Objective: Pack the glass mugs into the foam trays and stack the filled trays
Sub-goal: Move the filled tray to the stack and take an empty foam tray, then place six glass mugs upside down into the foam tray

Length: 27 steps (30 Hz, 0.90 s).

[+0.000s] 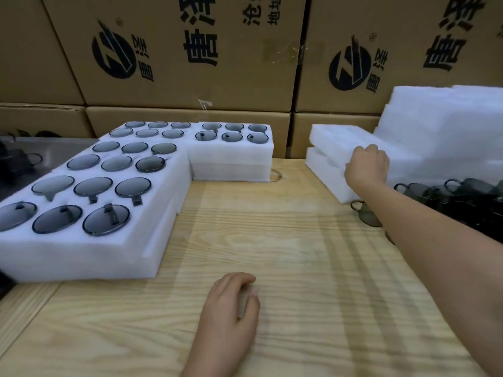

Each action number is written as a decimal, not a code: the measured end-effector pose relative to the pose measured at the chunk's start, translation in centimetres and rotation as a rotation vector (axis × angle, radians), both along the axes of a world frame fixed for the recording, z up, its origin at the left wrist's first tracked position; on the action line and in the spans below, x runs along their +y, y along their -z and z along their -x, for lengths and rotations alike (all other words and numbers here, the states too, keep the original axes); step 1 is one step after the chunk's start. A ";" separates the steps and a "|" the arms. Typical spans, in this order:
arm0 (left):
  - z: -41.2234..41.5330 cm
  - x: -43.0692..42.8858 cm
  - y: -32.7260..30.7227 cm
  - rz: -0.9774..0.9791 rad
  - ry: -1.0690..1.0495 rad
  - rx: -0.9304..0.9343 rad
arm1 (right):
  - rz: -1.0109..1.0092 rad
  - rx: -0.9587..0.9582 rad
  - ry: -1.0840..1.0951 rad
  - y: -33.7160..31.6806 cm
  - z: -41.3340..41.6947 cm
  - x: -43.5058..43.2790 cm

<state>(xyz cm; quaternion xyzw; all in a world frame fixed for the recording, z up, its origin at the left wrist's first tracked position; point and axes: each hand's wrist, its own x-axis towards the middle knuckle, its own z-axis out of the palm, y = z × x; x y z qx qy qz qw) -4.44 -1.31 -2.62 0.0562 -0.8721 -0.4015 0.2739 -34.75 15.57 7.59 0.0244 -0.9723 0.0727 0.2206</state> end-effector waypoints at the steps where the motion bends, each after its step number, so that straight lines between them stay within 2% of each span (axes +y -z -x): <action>1: 0.0 0.0 0.1 -0.008 -0.003 -0.009 | 0.080 0.040 -0.062 -0.5 -1.0 -0.1; 5: 0.1 0.2 0.2 -0.097 -0.058 -0.059 | 0.462 0.127 -0.325 -1.2 -9.1 -0.3; 9: 0.0 0.3 -0.4 -0.242 -0.162 -0.048 | 0.625 0.223 -0.475 1.2 -20.6 1.9; 13: -1.3 1.0 -1.9 -0.707 -0.196 0.043 | 0.703 0.200 -0.538 4.5 -29.3 5.4; 18: -4.0 0.5 -2.0 -1.019 -0.152 0.128 | 0.622 0.082 -0.469 7.0 -33.5 9.3; 20: -4.7 0.8 -1.7 -1.014 -0.049 0.105 | 0.558 -0.027 -0.426 7.8 -34.1 9.7; 22: -5.1 1.0 -1.3 -0.901 0.088 0.029 | 0.497 -0.108 -0.397 8.2 -34.4 9.8; 24: -5.1 0.8 -1.1 -0.751 0.191 -0.048 | 0.477 -0.103 -0.420 8.1 -34.5 9.8; 27: -4.7 0.3 -1.2 -0.763 0.240 -0.064 | 0.574 -0.047 -0.462 7.3 -34.5 10.0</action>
